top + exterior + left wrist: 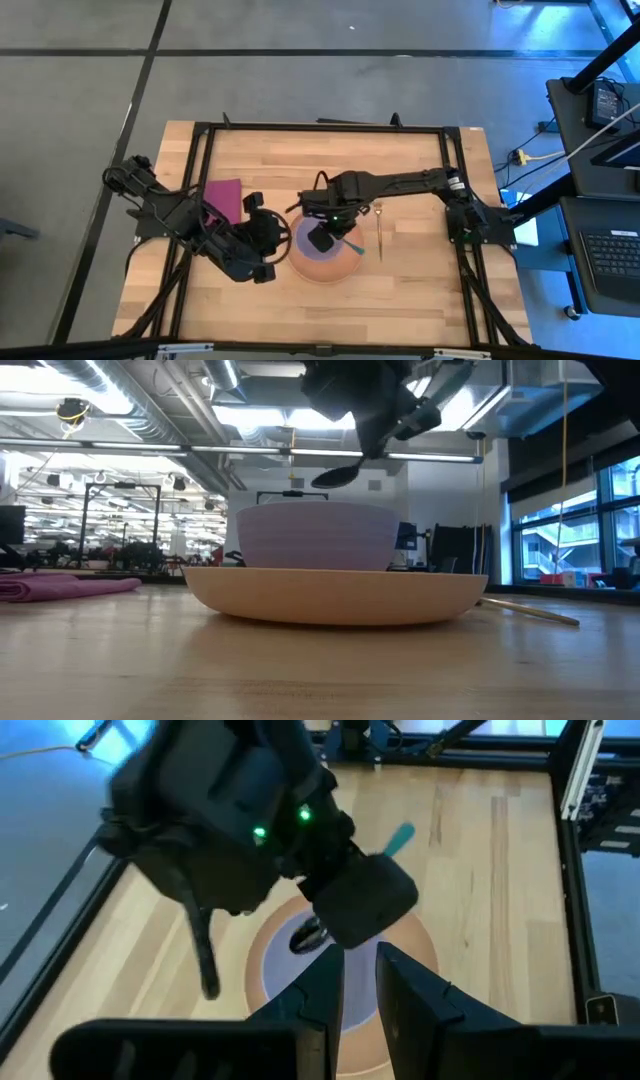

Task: Set table place
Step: Put the blue spoon into the bowl

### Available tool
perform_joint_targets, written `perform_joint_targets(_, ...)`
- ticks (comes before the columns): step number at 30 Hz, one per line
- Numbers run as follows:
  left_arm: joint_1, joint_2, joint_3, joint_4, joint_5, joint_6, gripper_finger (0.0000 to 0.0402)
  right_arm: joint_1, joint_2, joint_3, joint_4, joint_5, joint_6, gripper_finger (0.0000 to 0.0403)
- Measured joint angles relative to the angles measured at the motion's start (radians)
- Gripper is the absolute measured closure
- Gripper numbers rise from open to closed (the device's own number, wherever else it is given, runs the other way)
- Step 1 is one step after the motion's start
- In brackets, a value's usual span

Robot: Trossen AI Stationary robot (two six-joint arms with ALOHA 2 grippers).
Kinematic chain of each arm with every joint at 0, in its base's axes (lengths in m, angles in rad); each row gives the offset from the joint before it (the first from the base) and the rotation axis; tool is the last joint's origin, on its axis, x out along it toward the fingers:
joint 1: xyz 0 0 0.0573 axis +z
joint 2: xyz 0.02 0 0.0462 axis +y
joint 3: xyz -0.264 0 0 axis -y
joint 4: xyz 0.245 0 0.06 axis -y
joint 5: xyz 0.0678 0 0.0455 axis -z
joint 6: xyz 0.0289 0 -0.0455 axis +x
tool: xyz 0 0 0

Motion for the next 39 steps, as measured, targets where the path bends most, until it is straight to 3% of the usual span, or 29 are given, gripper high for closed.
perform_joint_targets(15, -0.005, -0.154, 0.000, -0.058, -0.077, 0.002, 0.0347, -0.039, 0.117, 0.000, -0.007, -0.053, 0.004, 0.0396)
perform_joint_targets(24, -0.005, -0.160, 0.000, -0.119, -0.090, -0.007, 0.0347, -0.079, 0.126, 0.000, 0.175, -0.053, 0.029, 0.0396)
perform_joint_targets(39, -0.006, -0.159, 0.000, -0.163, -0.091, -0.030, 0.0347, -0.053, 0.186, 0.000, 0.161, -0.080, 0.039, 0.0393)
